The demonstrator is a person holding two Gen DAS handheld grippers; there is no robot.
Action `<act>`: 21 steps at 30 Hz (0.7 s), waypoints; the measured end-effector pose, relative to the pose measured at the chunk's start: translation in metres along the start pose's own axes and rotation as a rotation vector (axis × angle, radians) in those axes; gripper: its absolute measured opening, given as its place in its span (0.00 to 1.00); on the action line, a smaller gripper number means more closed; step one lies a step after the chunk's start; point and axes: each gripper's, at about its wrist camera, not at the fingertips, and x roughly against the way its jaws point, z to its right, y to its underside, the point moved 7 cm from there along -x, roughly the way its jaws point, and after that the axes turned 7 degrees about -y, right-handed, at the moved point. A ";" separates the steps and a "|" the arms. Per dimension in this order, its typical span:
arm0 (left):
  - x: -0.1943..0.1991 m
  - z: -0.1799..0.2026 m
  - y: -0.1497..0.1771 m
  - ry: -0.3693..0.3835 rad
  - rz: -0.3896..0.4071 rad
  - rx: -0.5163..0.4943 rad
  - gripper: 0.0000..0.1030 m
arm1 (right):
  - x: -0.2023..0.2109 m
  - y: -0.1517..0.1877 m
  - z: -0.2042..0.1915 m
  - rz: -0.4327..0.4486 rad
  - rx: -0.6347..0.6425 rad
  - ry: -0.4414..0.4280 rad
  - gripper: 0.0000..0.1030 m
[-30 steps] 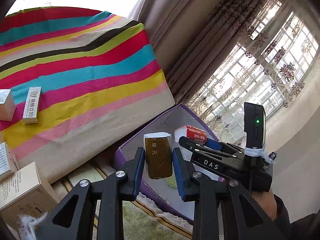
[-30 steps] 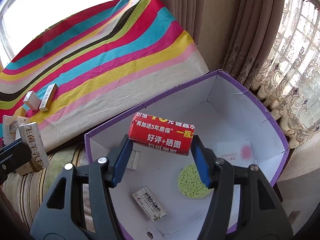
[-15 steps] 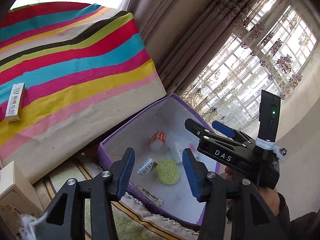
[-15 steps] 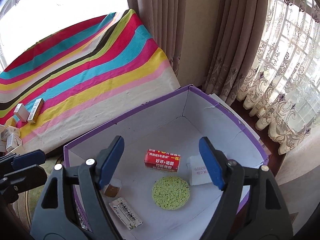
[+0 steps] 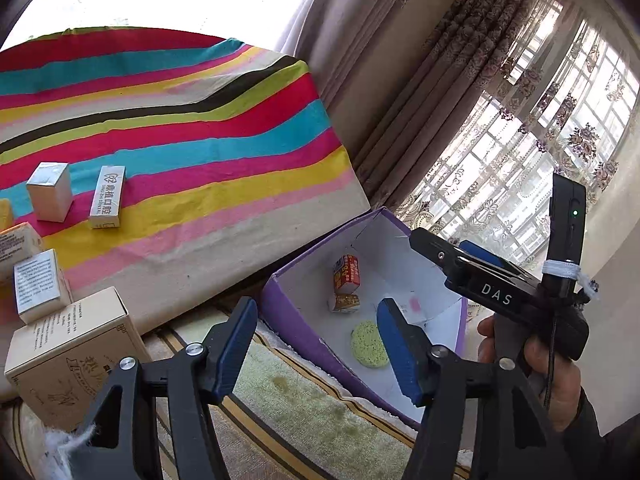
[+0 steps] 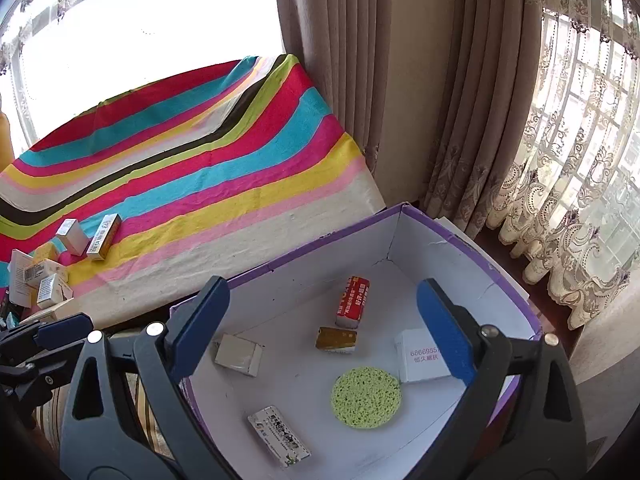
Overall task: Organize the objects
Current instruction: 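Move both tools back over the remaining boxes on the cloth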
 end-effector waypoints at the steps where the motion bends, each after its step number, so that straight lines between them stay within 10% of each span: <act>1: 0.004 -0.005 0.001 -0.007 0.007 0.008 0.63 | 0.002 0.000 -0.004 0.010 0.002 -0.010 0.98; 21: 0.112 -0.127 0.053 -0.170 0.142 0.285 0.69 | 0.019 0.015 -0.110 0.030 0.125 -0.215 0.99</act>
